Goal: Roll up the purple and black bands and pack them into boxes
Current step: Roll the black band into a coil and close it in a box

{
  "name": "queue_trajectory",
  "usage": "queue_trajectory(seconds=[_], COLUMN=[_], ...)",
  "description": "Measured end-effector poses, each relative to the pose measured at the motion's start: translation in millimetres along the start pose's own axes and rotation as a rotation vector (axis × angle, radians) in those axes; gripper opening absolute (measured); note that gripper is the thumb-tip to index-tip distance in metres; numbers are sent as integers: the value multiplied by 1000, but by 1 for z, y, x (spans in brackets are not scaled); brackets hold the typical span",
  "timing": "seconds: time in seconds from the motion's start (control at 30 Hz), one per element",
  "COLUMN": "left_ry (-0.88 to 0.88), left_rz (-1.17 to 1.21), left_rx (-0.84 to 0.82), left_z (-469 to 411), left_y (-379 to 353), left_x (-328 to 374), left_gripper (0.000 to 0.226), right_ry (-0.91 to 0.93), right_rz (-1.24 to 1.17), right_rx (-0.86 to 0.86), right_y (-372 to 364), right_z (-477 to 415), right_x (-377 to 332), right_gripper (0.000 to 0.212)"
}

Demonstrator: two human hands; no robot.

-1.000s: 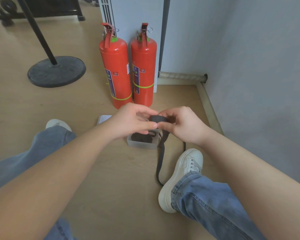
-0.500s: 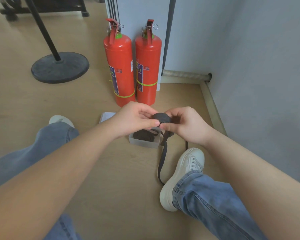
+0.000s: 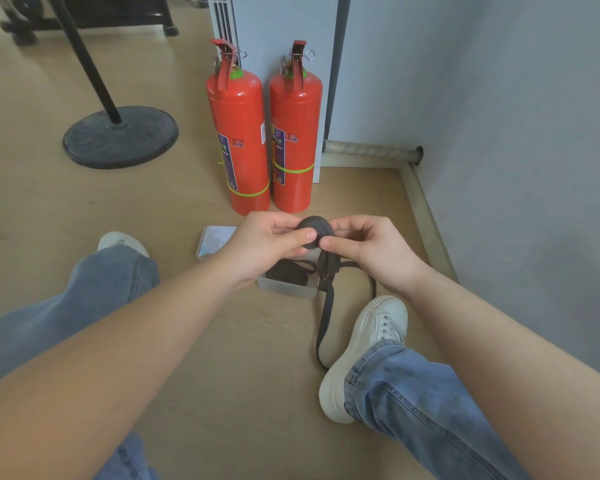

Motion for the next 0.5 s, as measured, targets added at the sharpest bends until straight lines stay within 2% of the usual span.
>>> queue_trajectory(seconds=[0.17, 0.33, 0.5], left_ry=[64, 59, 40], left_rz=[118, 3, -13], left_rx=[-4, -100, -76], left_z=[1, 5, 6], left_y=[-8, -9, -10], left_x=[-9, -9, -8], left_gripper=[27, 25, 17], right_ry=[34, 48, 23], right_rz=[110, 232, 229], right_rx=[43, -15, -48], right_y=[2, 4, 2], right_z=[0, 0, -1], right_x=[-6, -9, -6], right_gripper=[9, 12, 13])
Point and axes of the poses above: each hand's wrist, its own z-axis away from the middle knuckle, its own y-axis out of the back of the hand, x = y × z, the point moved 5 cm from there along -z, towards the middle knuckle, and after that the axes turned 14 degrees about z, right-handed, at the moved point
